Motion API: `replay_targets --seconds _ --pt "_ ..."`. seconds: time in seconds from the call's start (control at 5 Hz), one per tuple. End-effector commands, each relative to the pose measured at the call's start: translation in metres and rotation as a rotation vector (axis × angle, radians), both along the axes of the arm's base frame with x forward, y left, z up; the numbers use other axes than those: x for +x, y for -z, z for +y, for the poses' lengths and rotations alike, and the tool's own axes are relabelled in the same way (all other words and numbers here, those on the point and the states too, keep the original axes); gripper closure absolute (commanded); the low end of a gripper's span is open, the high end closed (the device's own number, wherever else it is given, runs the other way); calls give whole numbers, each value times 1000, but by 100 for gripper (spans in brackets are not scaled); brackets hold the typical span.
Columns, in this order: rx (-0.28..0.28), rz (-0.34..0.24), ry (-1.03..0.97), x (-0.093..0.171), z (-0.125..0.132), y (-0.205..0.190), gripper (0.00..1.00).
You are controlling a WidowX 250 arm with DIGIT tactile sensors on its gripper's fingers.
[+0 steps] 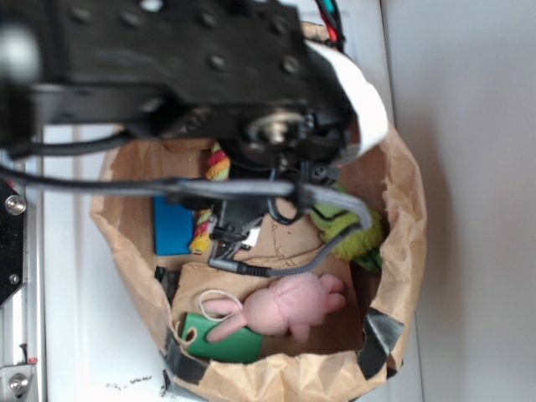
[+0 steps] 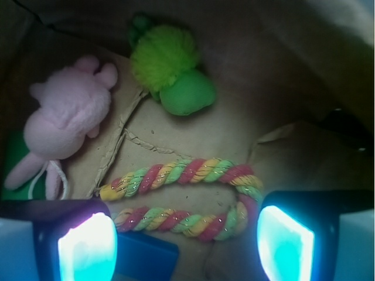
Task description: Grab the multicolored rope.
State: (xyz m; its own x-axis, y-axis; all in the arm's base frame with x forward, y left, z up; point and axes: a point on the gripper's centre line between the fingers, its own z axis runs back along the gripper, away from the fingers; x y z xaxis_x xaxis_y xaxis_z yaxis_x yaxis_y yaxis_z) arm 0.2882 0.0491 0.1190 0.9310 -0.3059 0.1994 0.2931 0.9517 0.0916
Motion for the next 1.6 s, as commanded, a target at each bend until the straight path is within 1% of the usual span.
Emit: replay_targets --seconds 0.0,0.2,0.4,0.6,0.8,1.0,1.2,1.4 --pt "32 -31 -61 6 34 6 0" --pt "11 -50 -47 8 41 11 0" --pt "16 -40 -21 6 40 19 0" --pt "34 -25 -13 6 40 28 0" --pt "26 -25 -8 13 38 35 0" --pt "19 -5 -35 19 43 44 0" --pt "13 24 -58 24 43 58 0" --pt "39 22 -54 29 43 70 0"
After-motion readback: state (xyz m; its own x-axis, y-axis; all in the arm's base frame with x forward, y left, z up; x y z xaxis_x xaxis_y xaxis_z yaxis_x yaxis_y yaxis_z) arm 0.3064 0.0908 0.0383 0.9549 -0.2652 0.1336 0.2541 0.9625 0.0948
